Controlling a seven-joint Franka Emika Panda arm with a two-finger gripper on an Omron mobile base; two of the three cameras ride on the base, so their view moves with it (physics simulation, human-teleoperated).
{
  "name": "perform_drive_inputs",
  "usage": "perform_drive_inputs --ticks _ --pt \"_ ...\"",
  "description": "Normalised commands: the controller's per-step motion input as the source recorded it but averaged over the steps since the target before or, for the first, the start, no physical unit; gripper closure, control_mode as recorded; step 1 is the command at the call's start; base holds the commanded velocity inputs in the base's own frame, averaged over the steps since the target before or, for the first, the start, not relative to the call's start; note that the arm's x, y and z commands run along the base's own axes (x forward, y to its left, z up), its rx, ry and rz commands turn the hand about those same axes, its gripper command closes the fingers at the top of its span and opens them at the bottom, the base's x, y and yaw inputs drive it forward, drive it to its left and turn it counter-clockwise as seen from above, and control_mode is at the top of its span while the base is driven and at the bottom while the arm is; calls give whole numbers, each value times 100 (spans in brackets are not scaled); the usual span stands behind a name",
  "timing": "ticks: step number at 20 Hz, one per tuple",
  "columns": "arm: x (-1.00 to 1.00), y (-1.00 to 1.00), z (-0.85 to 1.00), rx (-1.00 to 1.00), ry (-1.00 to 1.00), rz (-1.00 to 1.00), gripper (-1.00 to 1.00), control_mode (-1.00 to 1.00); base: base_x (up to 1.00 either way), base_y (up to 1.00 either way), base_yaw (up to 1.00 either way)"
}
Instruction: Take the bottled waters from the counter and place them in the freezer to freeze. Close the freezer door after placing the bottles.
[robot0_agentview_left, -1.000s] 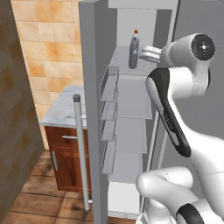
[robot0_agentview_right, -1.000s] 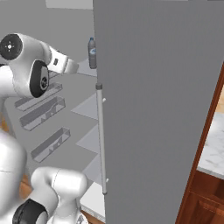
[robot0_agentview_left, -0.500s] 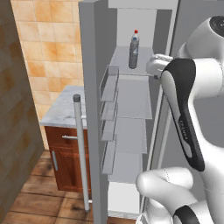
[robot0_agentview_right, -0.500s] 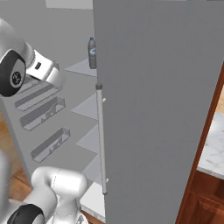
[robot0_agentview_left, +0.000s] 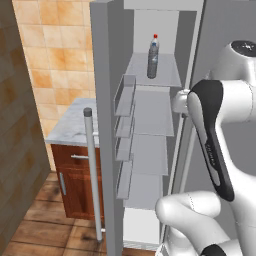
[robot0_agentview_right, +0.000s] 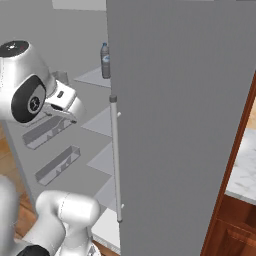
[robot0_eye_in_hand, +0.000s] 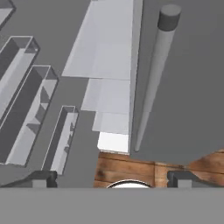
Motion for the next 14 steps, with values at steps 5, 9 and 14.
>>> perform_drive_inputs --ticks 5,9,14 --pt "3 -27 -56 -1 30 18 -100 -100 0 0 0" --pt "0 0 -78 -13 23 5 -100 -100 0 0 0" --pt "-2 -2 -65 -4 9 -1 -100 -100 0 0 0"
